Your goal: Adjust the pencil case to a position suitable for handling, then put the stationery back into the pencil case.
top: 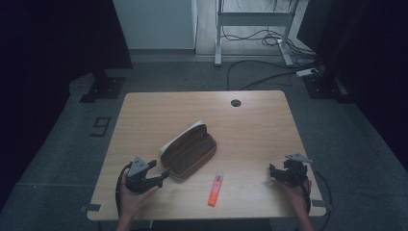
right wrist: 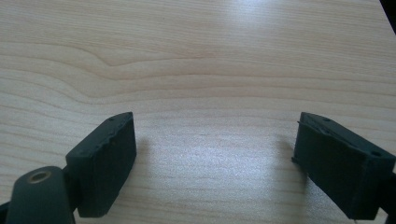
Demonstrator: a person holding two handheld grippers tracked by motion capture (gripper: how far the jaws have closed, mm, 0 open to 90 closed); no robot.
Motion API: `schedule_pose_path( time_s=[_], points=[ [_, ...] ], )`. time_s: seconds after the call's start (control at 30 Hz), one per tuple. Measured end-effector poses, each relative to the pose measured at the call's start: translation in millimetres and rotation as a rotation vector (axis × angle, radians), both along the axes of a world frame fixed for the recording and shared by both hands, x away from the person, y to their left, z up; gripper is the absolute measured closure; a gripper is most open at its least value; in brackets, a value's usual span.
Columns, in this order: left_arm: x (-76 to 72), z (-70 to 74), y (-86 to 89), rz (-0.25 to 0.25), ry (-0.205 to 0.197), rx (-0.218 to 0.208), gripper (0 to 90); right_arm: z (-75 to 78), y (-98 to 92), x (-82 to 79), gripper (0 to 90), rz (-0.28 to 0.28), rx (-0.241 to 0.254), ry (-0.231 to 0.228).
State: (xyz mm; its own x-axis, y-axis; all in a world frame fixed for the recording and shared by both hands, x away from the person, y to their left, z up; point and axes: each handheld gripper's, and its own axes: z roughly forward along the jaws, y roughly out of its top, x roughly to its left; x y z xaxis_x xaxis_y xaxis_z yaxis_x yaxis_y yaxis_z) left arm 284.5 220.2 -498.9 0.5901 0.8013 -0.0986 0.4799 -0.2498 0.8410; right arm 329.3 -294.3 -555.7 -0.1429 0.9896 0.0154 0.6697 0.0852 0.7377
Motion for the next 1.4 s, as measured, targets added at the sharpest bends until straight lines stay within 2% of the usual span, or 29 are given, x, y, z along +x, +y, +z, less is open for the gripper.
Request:
schedule_pose_path(
  time_s=[0.3, 0.57, 0.8, 1.1, 1.4],
  points=[
    [-2.1, -3.3, -13.8, -0.013, 0.010, 0.007, 32.2, 0.0, 0.0, 0.0, 12.6, 0.000, 0.000, 0.000],
    [-6.1, 2.7, -33.1, -0.069, 0.011, -0.033, 32.4, 0.0, 0.0, 0.0, 12.6, 0.000, 0.000, 0.000],
    [-8.2, 1.9, -54.8, -0.093, 0.023, -0.011, 33.2, 0.0, 0.0, 0.0, 12.6, 0.000, 0.000, 0.000],
    [-8.7, -5.0, -93.7, -0.145, 0.060, 0.046, 33.2, 0.0, 0.0, 0.0, 12.6, 0.000, 0.000, 0.000],
    [-6.4, -12.7, -122.2, -0.174, 0.086, 0.063, 33.1, 0.0, 0.0, 0.0, 12.6, 0.000, 0.000, 0.000]
  ],
)
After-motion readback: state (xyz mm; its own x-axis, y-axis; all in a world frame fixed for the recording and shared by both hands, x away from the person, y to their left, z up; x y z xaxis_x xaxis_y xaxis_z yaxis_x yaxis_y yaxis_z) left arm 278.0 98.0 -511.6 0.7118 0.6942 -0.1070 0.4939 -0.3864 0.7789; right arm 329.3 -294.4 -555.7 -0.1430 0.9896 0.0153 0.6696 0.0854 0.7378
